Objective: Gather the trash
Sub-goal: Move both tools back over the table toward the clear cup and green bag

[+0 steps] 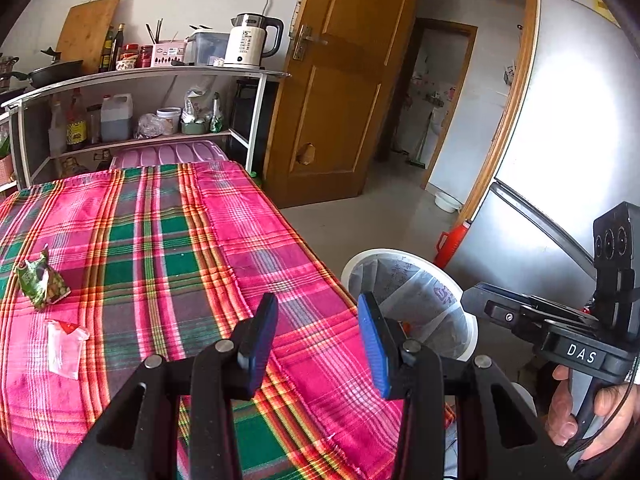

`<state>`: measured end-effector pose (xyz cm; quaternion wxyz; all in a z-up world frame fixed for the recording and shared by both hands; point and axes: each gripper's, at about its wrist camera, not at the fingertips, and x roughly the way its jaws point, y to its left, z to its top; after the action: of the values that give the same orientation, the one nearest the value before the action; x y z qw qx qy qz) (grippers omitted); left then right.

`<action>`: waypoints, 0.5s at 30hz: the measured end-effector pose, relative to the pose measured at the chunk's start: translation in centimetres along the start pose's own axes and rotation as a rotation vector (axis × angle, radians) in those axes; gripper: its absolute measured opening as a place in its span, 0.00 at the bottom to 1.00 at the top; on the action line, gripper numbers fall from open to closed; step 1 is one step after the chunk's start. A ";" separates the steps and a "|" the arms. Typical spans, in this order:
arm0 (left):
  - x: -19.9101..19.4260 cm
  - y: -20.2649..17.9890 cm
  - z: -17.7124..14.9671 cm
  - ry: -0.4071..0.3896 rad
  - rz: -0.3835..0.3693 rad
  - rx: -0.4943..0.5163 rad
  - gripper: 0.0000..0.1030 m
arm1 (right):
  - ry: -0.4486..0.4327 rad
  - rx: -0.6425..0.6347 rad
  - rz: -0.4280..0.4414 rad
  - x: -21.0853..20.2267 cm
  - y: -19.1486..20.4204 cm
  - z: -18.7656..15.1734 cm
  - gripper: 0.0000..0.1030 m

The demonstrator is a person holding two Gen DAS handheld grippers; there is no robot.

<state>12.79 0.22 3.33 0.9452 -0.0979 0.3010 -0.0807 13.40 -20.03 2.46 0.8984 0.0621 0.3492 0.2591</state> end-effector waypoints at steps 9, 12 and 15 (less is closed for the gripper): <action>-2.2 3.3 -1.3 -0.018 0.073 -0.041 0.42 | 0.027 -0.045 0.042 1.7 2.5 -0.3 0.40; -2.8 4.4 -1.6 -0.025 0.096 -0.058 0.42 | 0.039 -0.063 0.057 2.3 3.5 -0.3 0.41; -3.5 5.7 -2.0 -0.033 0.124 -0.074 0.42 | 0.049 -0.080 0.068 3.0 4.2 -0.4 0.41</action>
<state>9.32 6.19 2.34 0.9489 -0.1151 0.2937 -0.0095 13.20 -14.95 1.62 0.8820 0.0318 0.3580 0.3047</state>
